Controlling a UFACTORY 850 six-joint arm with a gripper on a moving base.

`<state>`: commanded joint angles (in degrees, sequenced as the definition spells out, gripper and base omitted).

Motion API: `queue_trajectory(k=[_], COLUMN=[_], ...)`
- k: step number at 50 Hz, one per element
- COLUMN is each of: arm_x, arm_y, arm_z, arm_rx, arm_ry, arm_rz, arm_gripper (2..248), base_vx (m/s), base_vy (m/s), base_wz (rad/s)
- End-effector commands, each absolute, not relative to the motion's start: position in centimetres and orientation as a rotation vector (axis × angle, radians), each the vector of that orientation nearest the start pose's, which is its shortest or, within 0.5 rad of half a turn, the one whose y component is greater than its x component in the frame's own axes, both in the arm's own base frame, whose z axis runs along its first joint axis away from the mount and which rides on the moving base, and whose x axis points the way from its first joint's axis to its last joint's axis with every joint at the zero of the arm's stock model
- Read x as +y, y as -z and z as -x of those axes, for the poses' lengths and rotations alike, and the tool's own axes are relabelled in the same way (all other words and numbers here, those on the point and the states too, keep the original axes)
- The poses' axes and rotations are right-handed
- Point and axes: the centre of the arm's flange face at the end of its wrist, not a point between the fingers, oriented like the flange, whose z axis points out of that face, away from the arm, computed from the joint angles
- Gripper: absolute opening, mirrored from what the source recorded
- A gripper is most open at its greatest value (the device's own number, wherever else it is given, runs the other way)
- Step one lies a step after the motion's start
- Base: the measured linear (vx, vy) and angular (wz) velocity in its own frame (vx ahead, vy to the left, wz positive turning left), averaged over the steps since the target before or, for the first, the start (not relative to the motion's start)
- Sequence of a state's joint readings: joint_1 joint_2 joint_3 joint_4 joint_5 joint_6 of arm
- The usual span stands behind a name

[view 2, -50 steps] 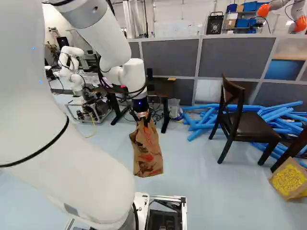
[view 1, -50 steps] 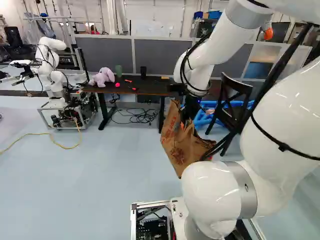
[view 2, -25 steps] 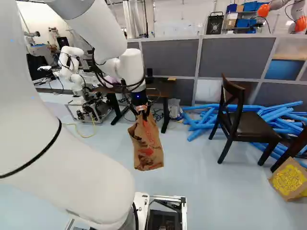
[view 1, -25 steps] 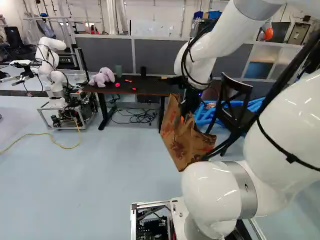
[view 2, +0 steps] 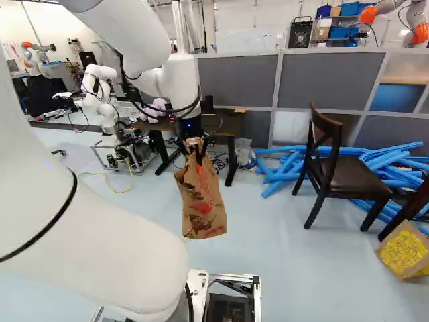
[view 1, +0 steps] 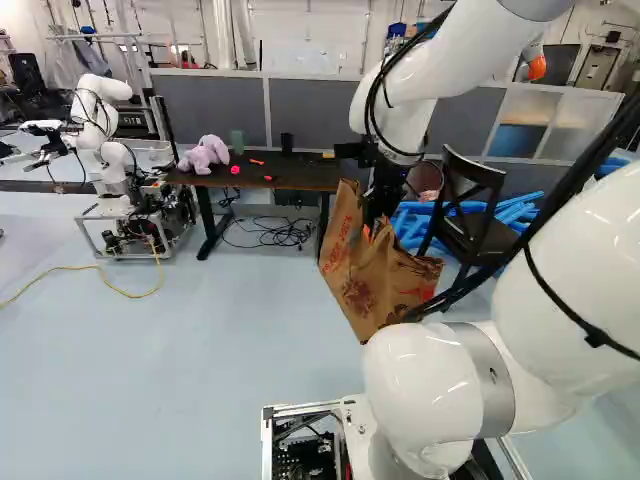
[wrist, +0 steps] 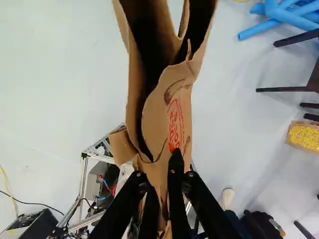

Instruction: Pick up the bag on the ground and place it on the table

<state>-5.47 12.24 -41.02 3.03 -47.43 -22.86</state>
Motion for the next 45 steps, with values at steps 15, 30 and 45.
queue_trajectory(k=[15,30,45], arm_x=[-2.9,-2.7,-2.5], arm_y=[-54.3,-56.6,-59.0], arm_z=[-35.2,-35.8,-36.5], arm_rx=[-0.43,-0.442,-0.453], arm_ry=[0.134,0.113,0.099], arm_rz=[3.086,3.08,3.075], arm_gripper=[21,21,21], base_vx=[0.0,0.0,0.0], base_vy=[0.0,0.0,0.0], base_wz=[0.0,0.0,0.0])
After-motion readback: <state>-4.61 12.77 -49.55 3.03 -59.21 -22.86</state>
